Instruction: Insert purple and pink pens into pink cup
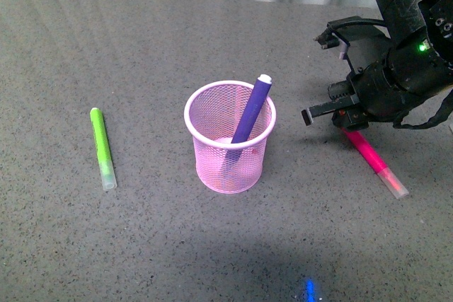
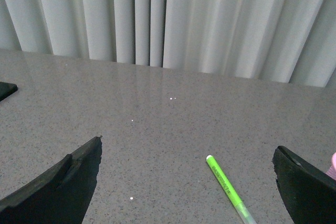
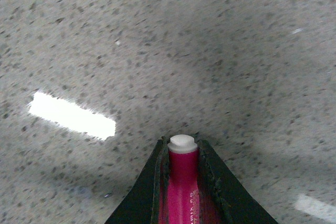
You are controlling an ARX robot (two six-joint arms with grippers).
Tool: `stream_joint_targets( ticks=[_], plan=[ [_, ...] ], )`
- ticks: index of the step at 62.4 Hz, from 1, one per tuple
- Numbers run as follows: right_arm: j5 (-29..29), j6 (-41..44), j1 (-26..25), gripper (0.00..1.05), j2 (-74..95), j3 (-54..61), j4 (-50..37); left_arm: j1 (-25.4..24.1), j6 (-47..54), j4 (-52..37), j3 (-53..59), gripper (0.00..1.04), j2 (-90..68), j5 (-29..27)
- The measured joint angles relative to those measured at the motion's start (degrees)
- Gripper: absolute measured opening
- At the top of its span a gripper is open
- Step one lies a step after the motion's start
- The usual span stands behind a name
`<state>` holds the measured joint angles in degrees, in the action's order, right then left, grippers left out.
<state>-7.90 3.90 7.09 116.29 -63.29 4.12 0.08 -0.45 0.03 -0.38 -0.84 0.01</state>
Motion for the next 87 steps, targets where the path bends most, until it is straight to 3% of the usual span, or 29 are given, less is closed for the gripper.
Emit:
stream_joint_targets(
  ticks=[19,29,55,87],
  plan=[
    [-0.7,-7.2,0.1,0.09,-15.6,0.7,-5.3,0.0,0.0,0.0,0.0,0.97,0.0,0.0],
    [-3.8,-15.2,3.3,0.08,-21.7,-0.9,-6.5,0.0,0.0,0.0,0.0,0.97,0.0,0.0],
    [-11.2,-32.2,14.4,0.08,-18.0,-2.1,-9.9,0.0,0.0,0.0,0.0,0.97,0.0,0.0],
    [-14.9,-41.4,20.1,0.08,-14.4,-0.6,-14.4,0.0,0.0,0.0,0.0,0.97,0.0,0.0]
  ],
)
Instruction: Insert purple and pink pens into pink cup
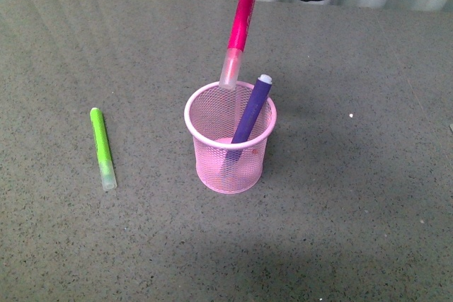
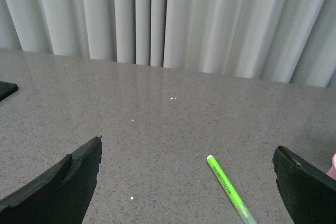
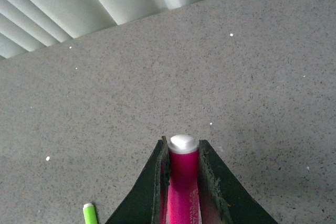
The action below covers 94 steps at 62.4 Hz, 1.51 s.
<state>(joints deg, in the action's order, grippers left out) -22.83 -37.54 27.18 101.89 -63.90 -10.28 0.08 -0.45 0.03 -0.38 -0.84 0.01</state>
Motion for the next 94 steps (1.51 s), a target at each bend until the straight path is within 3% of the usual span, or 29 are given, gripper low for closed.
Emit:
stream_joint_targets(
  ticks=[49,54,66,76,82,94],
  plan=[
    [0.6,-2.8,1.0,0.09,1.3,9.5,-13.2,0.0,0.0,0.0,0.0,0.97,0.0,0.0],
    [1.0,-2.8,1.5,0.22,1.1,9.9,-13.4,0.0,0.0,0.0,0.0,0.97,0.0,0.0],
    [1.2,-2.6,2.0,0.70,0.0,10.3,-13.7,0.0,0.0,0.0,0.0,0.97,0.0,0.0],
    [0.7,-1.4,1.5,0.95,-1.5,10.3,-13.5,0.0,0.0,0.0,0.0,0.97,0.0,0.0],
    [0.3,1.3,0.2,0.97,-2.6,10.3,-13.2,0.0,0.0,0.0,0.0,0.97,0.0,0.0],
    [4.5,13.1,-9.0,0.97,-9.2,10.5,-8.0,0.0,0.0,0.0,0.0,0.97,0.0,0.0]
  ],
)
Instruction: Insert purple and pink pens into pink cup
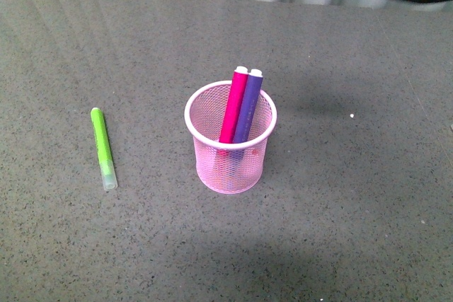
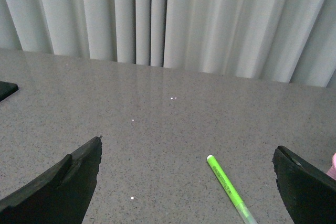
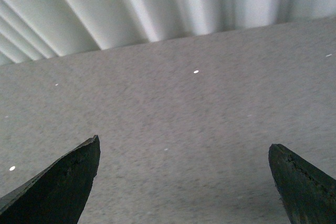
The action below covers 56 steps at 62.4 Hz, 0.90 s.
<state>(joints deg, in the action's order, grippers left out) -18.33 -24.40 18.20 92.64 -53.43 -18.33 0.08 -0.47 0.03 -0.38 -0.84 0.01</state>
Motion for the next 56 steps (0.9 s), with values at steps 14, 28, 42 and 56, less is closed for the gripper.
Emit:
stream_joint_targets(
  ticks=[14,28,42,56],
  plan=[
    [6.1,6.0,-22.4,0.97,-22.4,12.9,11.2,0.0,0.0,0.0,0.0,0.97,0.0,0.0],
    [11.0,6.0,-43.5,0.97,-49.3,28.7,28.2,0.0,0.0,0.0,0.0,0.97,0.0,0.0],
    [38.2,16.3,-47.3,0.78,-55.1,39.5,3.5,0.0,0.0,0.0,0.0,0.97,0.0,0.0],
    [37.7,22.9,-38.8,0.40,-64.7,46.0,-1.9,0.0,0.0,0.0,0.0,0.97,0.0,0.0]
  ],
)
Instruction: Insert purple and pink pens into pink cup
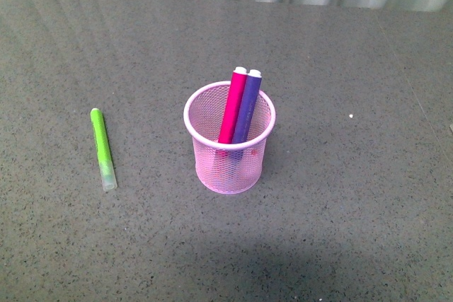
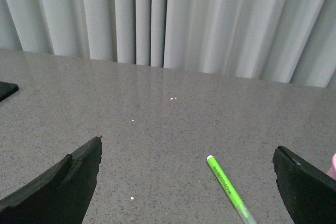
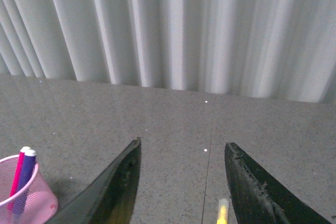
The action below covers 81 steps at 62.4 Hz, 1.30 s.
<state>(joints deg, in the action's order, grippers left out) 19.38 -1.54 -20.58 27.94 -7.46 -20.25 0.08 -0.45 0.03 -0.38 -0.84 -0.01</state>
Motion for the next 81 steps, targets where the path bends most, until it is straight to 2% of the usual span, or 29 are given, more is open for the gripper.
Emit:
stream_joint_targets(
  ticks=[13,27,31,34,44,50,52,81],
  plan=[
    [-6.8,1.1,7.3,0.02,-6.3,3.0,3.6,0.0,0.0,0.0,0.0,0.97,0.0,0.0],
    [-11.9,1.2,12.7,0.03,-11.6,4.7,7.0,0.0,0.0,0.0,0.0,0.97,0.0,0.0],
    [-18.8,1.2,18.3,0.03,-13.7,5.3,8.5,0.0,0.0,0.0,0.0,0.97,0.0,0.0],
    [-18.8,1.3,20.1,0.03,-14.8,5.6,9.0,0.0,0.0,0.0,0.0,0.97,0.0,0.0],
    [-19.4,1.3,20.3,0.03,-17.6,6.2,9.7,0.0,0.0,0.0,0.0,0.97,0.0,0.0],
    [-19.4,1.3,20.4,0.03,-24.9,6.1,19.1,0.0,0.0,0.0,0.0,0.97,0.0,0.0],
    [-19.4,1.3,20.4,0.03,-26.2,6.1,19.7,0.0,0.0,0.0,0.0,0.97,0.0,0.0],
    [-19.4,1.3,20.5,0.03,-27.7,6.1,20.1,0.0,0.0,0.0,0.0,0.97,0.0,0.0]
  ],
)
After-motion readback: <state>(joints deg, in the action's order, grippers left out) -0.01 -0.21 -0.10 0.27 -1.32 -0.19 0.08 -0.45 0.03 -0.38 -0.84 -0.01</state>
